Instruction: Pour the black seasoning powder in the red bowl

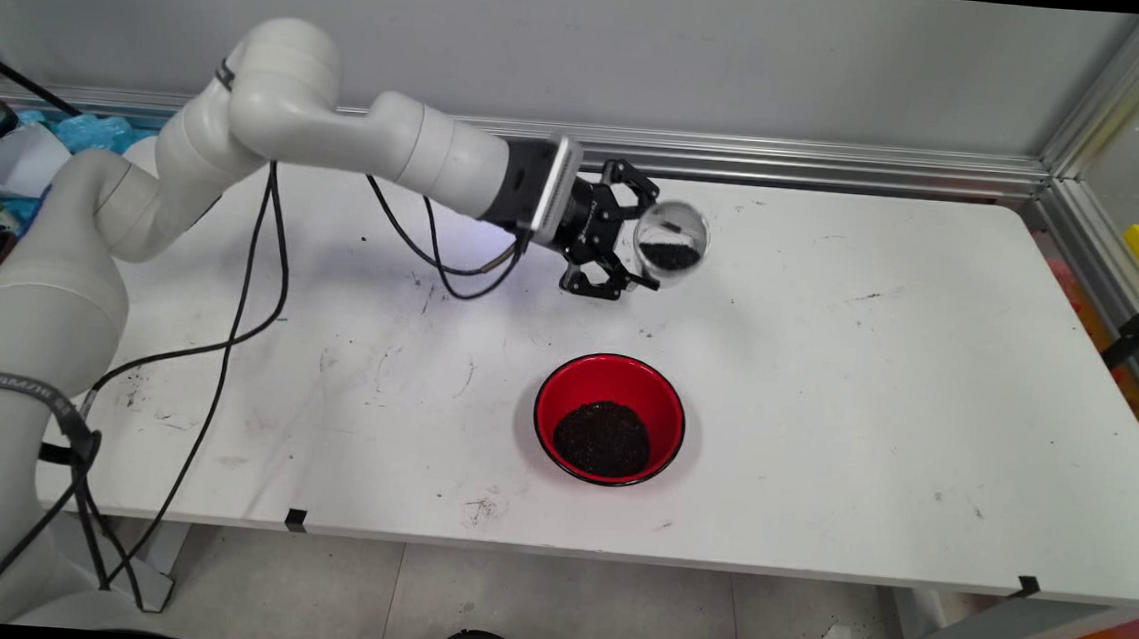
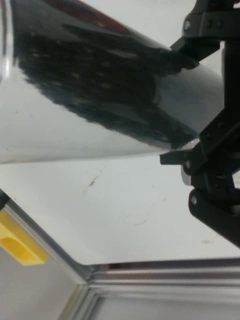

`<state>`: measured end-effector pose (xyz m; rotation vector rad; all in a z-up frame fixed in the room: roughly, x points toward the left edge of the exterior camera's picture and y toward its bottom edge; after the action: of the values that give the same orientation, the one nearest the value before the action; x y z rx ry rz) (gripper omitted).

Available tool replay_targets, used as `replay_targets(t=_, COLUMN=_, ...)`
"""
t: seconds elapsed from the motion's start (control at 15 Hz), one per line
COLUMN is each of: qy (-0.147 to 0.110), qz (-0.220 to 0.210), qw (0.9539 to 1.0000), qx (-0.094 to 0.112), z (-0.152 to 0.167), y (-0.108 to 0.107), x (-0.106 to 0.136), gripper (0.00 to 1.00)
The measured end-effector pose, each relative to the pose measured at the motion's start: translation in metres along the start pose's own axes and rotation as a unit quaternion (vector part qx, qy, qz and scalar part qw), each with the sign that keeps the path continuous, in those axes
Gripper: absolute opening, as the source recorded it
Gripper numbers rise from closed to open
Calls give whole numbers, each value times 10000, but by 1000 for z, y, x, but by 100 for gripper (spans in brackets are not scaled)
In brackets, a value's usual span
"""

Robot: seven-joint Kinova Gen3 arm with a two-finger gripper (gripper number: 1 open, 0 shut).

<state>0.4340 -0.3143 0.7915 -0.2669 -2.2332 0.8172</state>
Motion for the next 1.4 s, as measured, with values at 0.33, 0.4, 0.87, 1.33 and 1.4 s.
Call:
replay_targets(t=0.33, qy=-44, qz=-812, qw=9965, qx=-202, z=-10, y=-12, x=-4, gripper=0)
replay_targets(t=0.4, qy=-52, qz=-928, qw=9954, qx=-234, z=-12, y=-13, x=-6, gripper=0)
replay_targets(t=0.87, qy=-153, qz=-2081, qw=9769, qx=-454, z=-28, y=-23, x=-20, gripper=0)
replay_targets(t=1.33, qy=-291, qz=-2960, qw=9536, qx=-463, z=-37, y=-23, x=-38, gripper=0)
replay_targets(t=1.4, qy=-306, qz=-3055, qw=9506, qx=-456, z=-37, y=-21, x=-40, gripper=0)
